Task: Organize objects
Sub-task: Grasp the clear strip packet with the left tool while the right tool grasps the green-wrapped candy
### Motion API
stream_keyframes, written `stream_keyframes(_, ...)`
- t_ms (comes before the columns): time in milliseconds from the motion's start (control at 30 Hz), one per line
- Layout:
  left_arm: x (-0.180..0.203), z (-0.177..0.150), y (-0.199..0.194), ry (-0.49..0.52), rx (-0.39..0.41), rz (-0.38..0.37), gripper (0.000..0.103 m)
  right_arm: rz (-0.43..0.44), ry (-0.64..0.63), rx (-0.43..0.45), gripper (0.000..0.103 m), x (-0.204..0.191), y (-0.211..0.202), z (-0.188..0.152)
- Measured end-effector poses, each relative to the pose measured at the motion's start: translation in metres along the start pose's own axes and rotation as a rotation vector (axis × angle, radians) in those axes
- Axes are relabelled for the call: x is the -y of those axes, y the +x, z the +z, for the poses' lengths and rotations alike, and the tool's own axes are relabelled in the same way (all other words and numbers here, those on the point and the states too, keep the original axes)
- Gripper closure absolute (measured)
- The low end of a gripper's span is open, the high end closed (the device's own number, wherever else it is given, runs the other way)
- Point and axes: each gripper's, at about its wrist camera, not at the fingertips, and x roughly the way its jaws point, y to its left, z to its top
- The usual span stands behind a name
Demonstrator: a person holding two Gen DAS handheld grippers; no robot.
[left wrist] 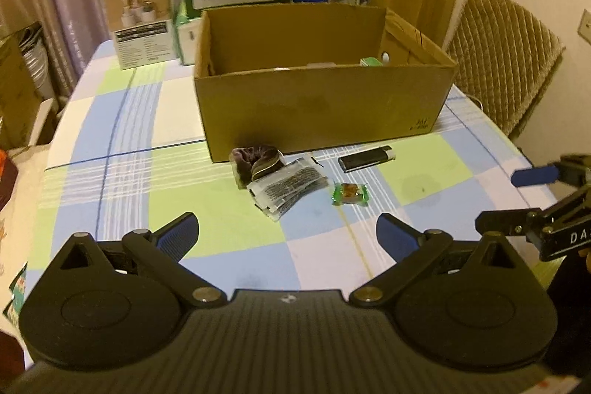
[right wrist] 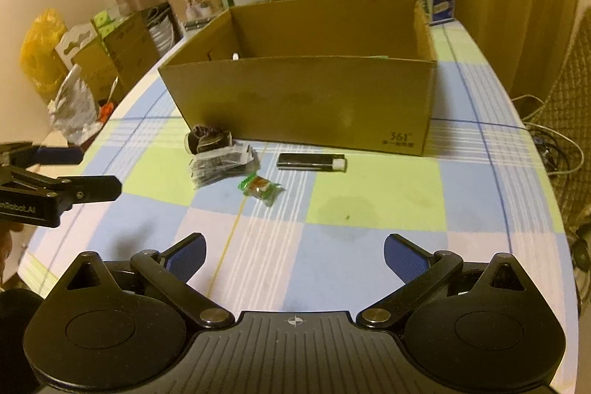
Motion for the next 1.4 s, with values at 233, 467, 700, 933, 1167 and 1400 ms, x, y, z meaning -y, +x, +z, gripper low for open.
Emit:
stream_keyframes(233,-0.020,0.009,0.046,0.077,-0.039,-0.039,0.010,0.037,-0.098,-0.023,0.020,-0.003,0.045,0.012)
stream_keyframes(467,-0.029,0.016,0.088,0.120,-0.074,-0.098,0.010,0.093,-0.227,-0.052,0.034,-0.007,0.089,0.021)
stream_keyframes(700,-0.028,0.017,0.125,0.218,-0.117,-0.144,0.022,0.129,-0.341,-0.073,0.051,-0.011,0.130,0.023)
stream_keyframes(933,-0.032,0.019,0.145,0.245,-0.101,-0.194,0.022,0.153,-0.420,-0.055,0.058,-0.016,0.151,0.024)
stream_keyframes(1167,-0.022,0.013,0.155,0.264,-0.137,-0.219,0.039,0.122,-0.381,-0.042,0.081,-0.008,0.148,0.024)
stream_keyframes(1400,-0.002,0.001,0.134,0.224,-0.148,-0.155,0.062,0.046,-0.276,-0.071,0.081,0.000,0.129,0.013)
